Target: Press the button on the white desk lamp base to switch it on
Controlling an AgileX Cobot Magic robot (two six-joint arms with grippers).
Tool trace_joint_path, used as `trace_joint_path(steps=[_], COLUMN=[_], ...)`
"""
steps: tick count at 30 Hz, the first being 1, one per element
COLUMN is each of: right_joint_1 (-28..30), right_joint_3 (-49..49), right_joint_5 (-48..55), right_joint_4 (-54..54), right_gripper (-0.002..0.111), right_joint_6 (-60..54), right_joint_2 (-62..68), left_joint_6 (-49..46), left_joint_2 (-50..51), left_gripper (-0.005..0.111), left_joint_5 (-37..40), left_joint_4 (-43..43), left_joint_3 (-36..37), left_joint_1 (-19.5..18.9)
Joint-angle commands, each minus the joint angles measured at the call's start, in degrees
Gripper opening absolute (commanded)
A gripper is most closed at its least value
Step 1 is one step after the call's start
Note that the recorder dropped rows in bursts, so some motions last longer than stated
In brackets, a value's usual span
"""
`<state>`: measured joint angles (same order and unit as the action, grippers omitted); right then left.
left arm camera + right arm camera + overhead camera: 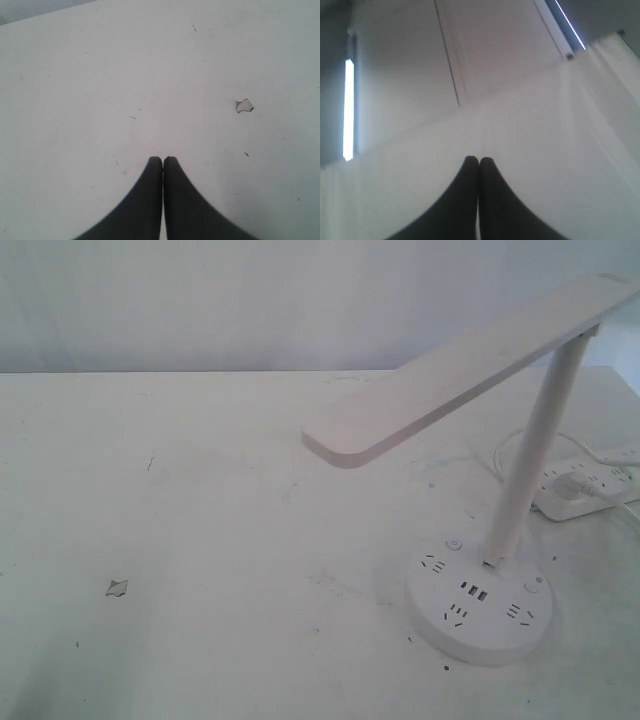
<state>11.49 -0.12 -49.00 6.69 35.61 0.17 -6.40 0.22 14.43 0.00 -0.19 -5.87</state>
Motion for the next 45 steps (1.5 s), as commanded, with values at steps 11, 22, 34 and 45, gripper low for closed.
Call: trace_joint_path(steps=[11, 22, 34, 45], right_joint_1=[-0.1, -0.1, -0.1, -0.1], right_joint_3=[-16.3, -30.2, -30.6, -26.9], right_joint_5=[-8.0, -10.5, -17.4, -17.0], right_joint_4=[-0.8, 50.6, 90.6, 93.3], right_gripper=[0.000, 0.000, 0.000, 0.000], right_joint_6=[9.6, 29.6, 38.5, 41.2], right_joint_2=[1.9, 17.4, 27.7, 33.3], left_joint_6=[0.1, 0.1, 0.1, 0.1], left_joint_2=[-0.2, -0.2, -0.2, -0.2], left_gripper=[0.000, 0.000, 0.000, 0.000], left_joint_5=[0.1, 0.1, 0.1, 0.1], left_joint_4=[-0.3, -0.3, -0.3, -0.3], left_joint_3=[0.2, 0.2, 0.2, 0.2], left_joint_1=[0.5, 0.5, 0.5, 0.5])
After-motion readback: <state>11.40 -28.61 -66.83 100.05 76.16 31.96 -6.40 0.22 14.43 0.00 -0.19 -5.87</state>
